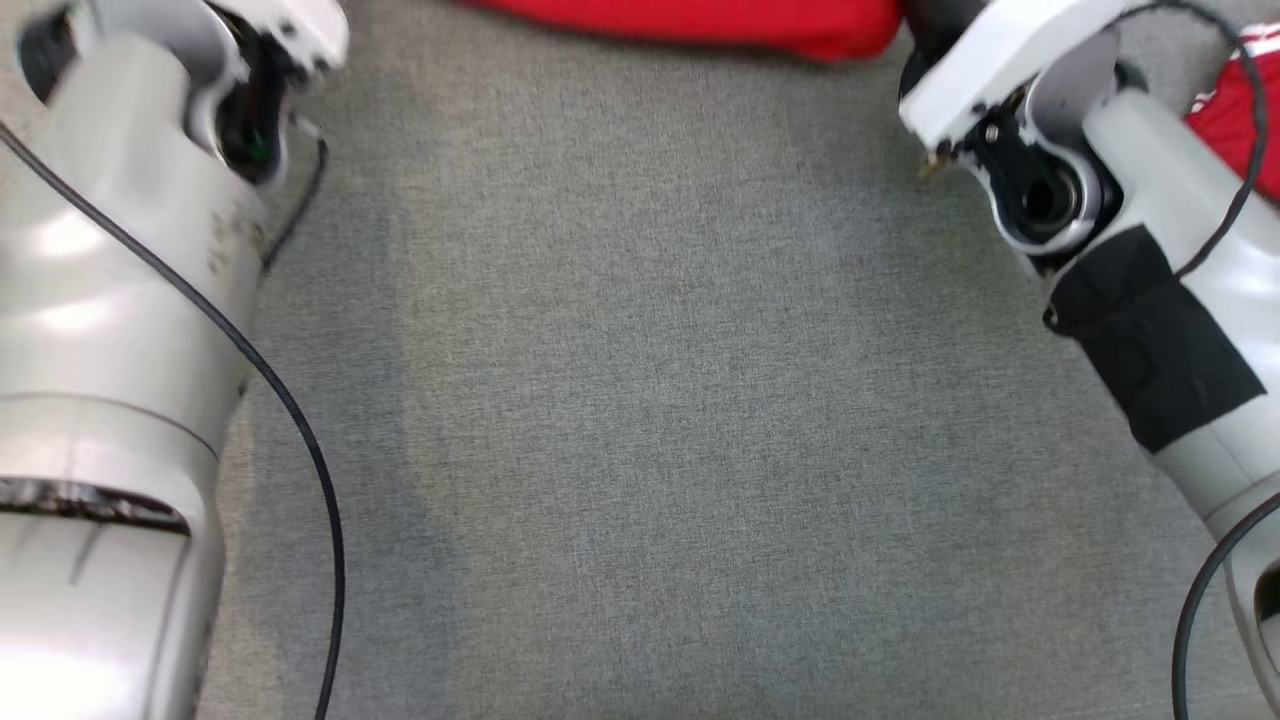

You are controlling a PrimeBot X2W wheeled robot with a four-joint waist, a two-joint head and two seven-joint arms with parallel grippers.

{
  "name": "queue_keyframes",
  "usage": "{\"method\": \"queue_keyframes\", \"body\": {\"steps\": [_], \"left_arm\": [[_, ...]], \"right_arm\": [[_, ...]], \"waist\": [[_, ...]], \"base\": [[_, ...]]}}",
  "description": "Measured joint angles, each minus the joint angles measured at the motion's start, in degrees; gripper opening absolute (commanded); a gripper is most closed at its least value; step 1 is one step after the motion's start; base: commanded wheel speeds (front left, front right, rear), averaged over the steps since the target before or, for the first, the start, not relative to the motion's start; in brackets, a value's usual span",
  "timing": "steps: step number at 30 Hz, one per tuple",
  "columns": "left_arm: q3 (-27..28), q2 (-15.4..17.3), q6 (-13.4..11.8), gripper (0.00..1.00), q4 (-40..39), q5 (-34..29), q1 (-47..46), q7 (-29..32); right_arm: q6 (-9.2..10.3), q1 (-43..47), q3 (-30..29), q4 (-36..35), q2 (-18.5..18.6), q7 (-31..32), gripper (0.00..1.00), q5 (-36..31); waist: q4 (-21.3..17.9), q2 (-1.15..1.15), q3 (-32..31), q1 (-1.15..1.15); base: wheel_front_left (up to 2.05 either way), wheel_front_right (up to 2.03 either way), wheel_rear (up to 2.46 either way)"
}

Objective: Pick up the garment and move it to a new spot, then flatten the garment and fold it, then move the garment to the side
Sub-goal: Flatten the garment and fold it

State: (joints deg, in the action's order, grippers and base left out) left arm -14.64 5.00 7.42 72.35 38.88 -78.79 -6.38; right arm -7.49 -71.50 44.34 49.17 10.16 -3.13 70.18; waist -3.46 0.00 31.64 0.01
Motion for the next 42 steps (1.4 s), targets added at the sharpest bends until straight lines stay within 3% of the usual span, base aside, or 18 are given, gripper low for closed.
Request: {"method": "queue_keyframes", "body": {"steps": [8, 26, 42], "left_arm": [[-4.5, -0.4, 0.0, 0.00, -1.0, 0.4, 8.6, 1.3], [-11.7, -1.1, 0.0, 0.00, -3.0, 4.1, 25.6, 1.3], [-17.6, -0.4, 0.0, 0.00, -5.1, 6.6, 37.9, -1.6]], "right_arm": [[0.00, 6.8, 5.7, -2.0, 2.9, 5.7, 0.00, 5.1], [0.00, 18.8, 12.6, -4.9, 8.4, 7.7, 0.00, 11.6], [-0.01, 27.0, 18.4, -9.6, 12.8, 8.0, 0.00, 13.0]], "waist": [[0.8, 0.00, -5.3, 0.00], [1.8, 0.00, -15.5, 0.00], [1.8, 0.00, -22.0, 0.00]], "base": [[0.00, 0.00, 0.00], [0.00, 0.00, 0.00], [0.00, 0.00, 0.00]]}}
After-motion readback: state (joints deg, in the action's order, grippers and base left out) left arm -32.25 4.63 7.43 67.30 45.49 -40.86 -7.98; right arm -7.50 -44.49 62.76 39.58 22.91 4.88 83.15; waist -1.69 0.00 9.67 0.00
